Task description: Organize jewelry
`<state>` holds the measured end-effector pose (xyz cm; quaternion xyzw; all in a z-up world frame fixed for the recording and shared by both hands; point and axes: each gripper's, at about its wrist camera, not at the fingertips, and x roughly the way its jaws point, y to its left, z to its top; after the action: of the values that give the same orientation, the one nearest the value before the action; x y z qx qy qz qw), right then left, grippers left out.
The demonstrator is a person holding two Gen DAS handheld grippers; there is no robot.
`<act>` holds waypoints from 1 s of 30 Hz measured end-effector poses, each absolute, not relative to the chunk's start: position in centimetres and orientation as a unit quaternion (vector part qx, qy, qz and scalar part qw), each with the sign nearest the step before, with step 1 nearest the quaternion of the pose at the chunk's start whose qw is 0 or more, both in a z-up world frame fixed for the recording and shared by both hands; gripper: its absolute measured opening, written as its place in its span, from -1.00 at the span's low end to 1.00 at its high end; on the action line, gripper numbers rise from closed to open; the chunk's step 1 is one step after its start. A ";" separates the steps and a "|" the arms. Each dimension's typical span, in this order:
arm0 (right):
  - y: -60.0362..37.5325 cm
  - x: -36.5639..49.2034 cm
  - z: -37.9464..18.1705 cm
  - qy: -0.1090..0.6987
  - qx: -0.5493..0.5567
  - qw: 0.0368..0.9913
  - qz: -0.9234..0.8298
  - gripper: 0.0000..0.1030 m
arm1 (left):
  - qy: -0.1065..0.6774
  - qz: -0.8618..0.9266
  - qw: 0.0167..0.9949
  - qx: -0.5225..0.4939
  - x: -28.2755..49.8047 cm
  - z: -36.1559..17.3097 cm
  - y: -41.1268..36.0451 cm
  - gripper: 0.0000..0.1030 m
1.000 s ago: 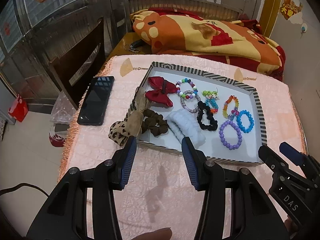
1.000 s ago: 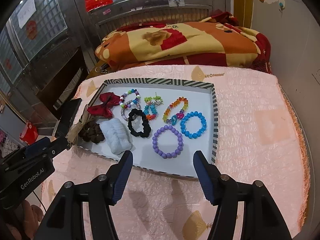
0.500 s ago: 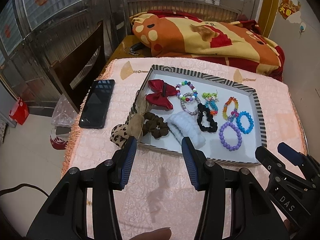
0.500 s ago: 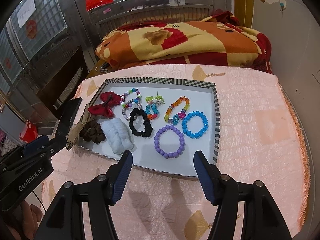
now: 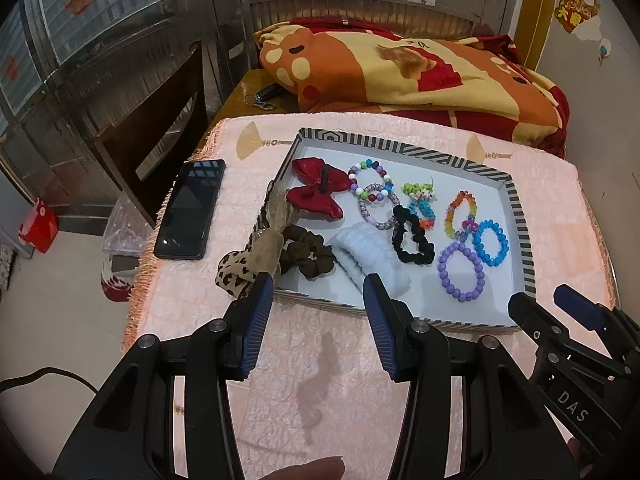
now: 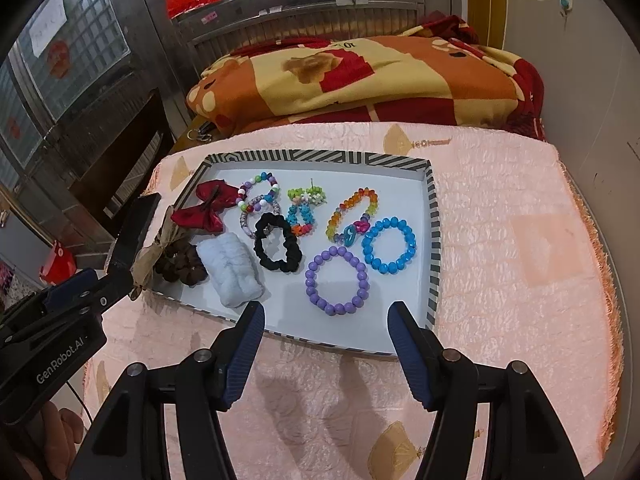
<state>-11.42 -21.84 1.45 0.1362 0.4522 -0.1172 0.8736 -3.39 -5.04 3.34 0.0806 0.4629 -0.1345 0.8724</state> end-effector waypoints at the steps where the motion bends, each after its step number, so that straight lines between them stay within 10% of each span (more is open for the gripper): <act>1: -21.9 -11.4 1.4 0.452 0.136 0.874 -0.117 0.20 | 0.463 -0.135 0.872 0.081 -3.3 3.3 -5.1 -0.10; 30: -22.9 -10.8 0.9 0.460 0.141 0.869 -0.114 0.21 | 0.465 -0.138 0.869 0.097 -3.1 2.9 -6.6 -0.10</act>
<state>-10.78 -22.88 0.89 0.1406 0.4602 -0.1137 0.8692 -3.07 -6.56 2.90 0.0969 0.4651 -0.1377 0.8691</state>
